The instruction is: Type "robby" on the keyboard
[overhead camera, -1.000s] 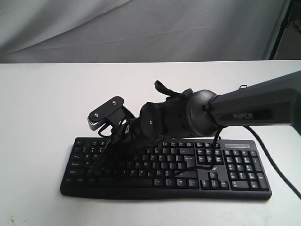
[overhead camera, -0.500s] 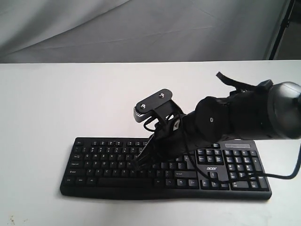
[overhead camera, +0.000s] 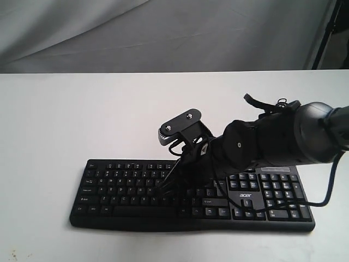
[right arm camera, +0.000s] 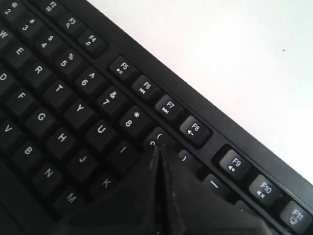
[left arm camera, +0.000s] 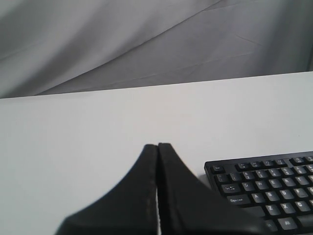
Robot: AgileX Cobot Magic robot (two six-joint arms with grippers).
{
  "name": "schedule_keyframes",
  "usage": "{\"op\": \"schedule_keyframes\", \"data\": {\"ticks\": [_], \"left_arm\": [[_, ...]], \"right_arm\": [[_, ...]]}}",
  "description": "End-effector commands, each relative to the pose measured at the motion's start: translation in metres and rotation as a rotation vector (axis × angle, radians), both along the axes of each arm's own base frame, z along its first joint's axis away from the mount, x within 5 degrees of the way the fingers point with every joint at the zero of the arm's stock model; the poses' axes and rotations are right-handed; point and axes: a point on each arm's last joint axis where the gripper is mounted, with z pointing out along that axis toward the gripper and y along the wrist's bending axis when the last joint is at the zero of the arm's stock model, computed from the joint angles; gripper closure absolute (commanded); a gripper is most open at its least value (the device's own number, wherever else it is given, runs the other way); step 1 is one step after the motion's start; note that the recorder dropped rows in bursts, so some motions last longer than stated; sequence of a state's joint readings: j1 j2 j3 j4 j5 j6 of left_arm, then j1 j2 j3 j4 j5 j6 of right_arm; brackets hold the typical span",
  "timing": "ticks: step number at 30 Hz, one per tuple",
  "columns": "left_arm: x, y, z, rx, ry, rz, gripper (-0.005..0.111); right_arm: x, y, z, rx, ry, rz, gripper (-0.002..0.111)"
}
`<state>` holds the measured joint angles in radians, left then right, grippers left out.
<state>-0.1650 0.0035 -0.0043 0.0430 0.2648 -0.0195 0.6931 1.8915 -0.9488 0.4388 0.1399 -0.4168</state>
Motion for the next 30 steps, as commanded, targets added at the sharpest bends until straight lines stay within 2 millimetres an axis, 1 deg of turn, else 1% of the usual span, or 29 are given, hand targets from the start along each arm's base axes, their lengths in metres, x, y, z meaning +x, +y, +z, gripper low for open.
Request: {"op": "schedule_keyframes", "data": {"ticks": [1, 23, 27, 29, 30], "left_arm": [[0.0, 0.0, -0.001, 0.001, -0.007, -0.006, 0.107], [0.0, 0.0, -0.001, 0.001, -0.007, -0.006, 0.107], [0.0, 0.0, -0.001, 0.001, -0.007, -0.006, 0.107], [0.0, 0.0, -0.001, 0.001, -0.007, -0.006, 0.107], [0.0, 0.0, -0.001, 0.001, -0.007, -0.006, 0.107]], "right_arm": [[0.001, -0.002, -0.001, -0.001, 0.001, -0.011, 0.108], [-0.001, -0.002, -0.002, -0.006, 0.014, -0.003, 0.108], [0.0, -0.002, -0.014, -0.028, 0.039, -0.003, 0.108], [0.0, -0.002, -0.011, -0.025, 0.03, 0.0, 0.108], [-0.001, -0.002, -0.005, -0.015, 0.017, 0.002, 0.108]]}}
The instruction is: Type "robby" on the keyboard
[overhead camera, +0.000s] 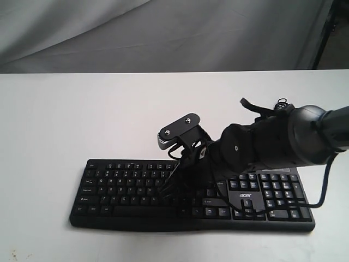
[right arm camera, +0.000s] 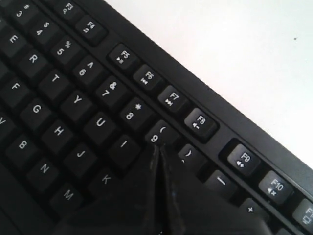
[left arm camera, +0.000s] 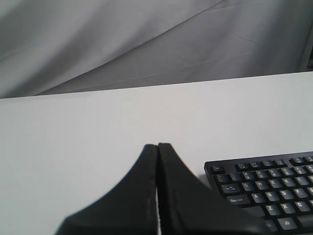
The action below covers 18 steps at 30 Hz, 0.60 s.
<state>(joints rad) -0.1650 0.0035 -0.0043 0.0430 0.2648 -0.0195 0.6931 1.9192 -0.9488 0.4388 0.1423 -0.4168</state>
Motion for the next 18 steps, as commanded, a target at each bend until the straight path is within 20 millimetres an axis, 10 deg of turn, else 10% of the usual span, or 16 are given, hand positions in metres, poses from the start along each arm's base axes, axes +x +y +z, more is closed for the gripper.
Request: {"op": "schedule_keyframes", "data": {"ticks": [1, 18], "left_arm": [[0.0, 0.0, -0.001, 0.001, -0.007, -0.006, 0.107], [0.0, 0.0, -0.001, 0.001, -0.007, -0.006, 0.107]], "right_arm": [[-0.001, -0.002, 0.009, 0.007, -0.011, 0.005, 0.108], [-0.023, 0.045, 0.041, 0.058, -0.025, 0.155, 0.108]]}}
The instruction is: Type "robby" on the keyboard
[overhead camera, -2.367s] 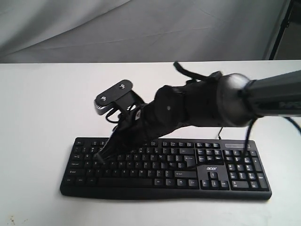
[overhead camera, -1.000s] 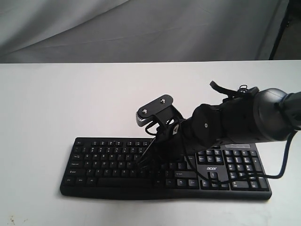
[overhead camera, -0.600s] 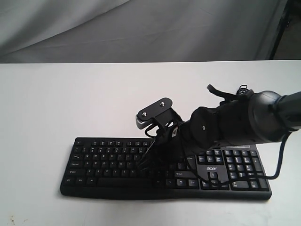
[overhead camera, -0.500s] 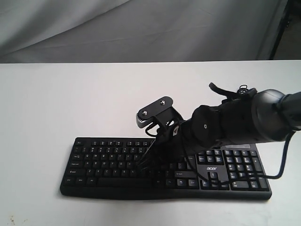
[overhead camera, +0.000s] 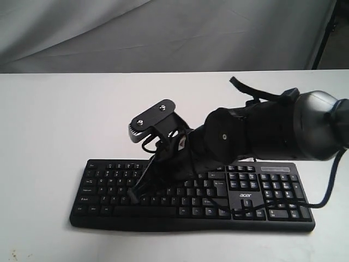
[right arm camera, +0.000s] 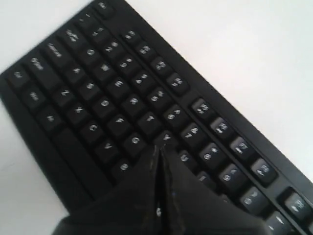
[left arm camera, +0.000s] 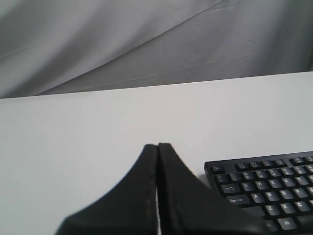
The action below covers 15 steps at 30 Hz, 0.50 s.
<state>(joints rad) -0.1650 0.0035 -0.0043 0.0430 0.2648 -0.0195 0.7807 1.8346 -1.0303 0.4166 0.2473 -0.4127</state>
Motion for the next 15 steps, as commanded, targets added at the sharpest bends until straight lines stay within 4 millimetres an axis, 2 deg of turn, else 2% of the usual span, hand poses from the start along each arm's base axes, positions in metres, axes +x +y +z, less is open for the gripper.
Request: {"op": "schedule_keyframes", "data": {"ticks": [1, 6, 15], "left_arm": [[0.0, 0.0, -0.001, 0.001, -0.007, -0.006, 0.107], [0.0, 0.0, -0.001, 0.001, -0.007, -0.006, 0.107], [0.0, 0.0, -0.001, 0.001, -0.007, -0.006, 0.107]], "right_arm": [[-0.008, 0.014, -0.008, -0.009, 0.021, 0.029, 0.108], [-0.01, 0.019, -0.022, -0.03, 0.037, 0.038, 0.108], [-0.007, 0.021, -0.029, -0.023, 0.022, 0.022, 0.108]]}}
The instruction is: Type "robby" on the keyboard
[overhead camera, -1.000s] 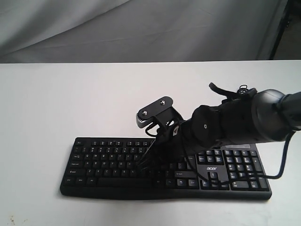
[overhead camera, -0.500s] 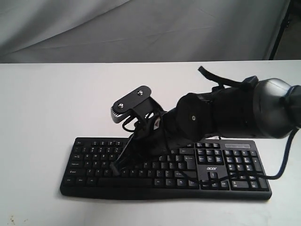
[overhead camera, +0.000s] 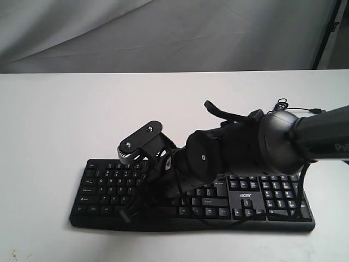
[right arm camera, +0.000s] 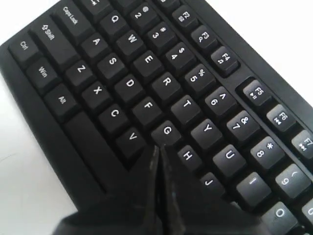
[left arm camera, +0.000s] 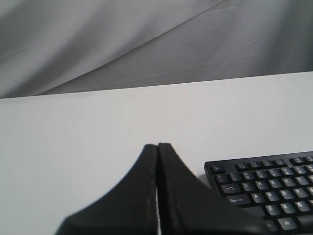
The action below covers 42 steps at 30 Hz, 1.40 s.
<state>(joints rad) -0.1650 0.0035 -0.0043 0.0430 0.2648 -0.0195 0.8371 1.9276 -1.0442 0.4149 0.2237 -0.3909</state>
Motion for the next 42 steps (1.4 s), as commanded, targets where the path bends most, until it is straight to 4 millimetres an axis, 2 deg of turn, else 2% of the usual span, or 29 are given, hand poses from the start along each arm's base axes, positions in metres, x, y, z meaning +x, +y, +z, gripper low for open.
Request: {"op": "schedule_keyframes", "data": {"ticks": [1, 12, 32, 38, 42], "left_arm": [[0.0, 0.0, -0.001, 0.001, -0.007, -0.006, 0.107], [0.0, 0.0, -0.001, 0.001, -0.007, -0.006, 0.107], [0.0, 0.0, -0.001, 0.001, -0.007, -0.006, 0.107], [0.0, 0.0, -0.001, 0.001, -0.007, -0.006, 0.107], [0.0, 0.0, -0.001, 0.001, -0.007, -0.006, 0.107]], "right_arm": [[0.003, 0.002, 0.002, 0.019, -0.024, -0.011, 0.108], [-0.002, 0.008, -0.005, 0.016, -0.021, 0.0, 0.108], [-0.003, 0.007, -0.011, 0.002, 0.005, -0.004, 0.108], [-0.003, 0.007, -0.019, -0.017, 0.024, -0.002, 0.108], [-0.003, 0.007, -0.016, -0.01, 0.01, -0.001, 0.108]]}}
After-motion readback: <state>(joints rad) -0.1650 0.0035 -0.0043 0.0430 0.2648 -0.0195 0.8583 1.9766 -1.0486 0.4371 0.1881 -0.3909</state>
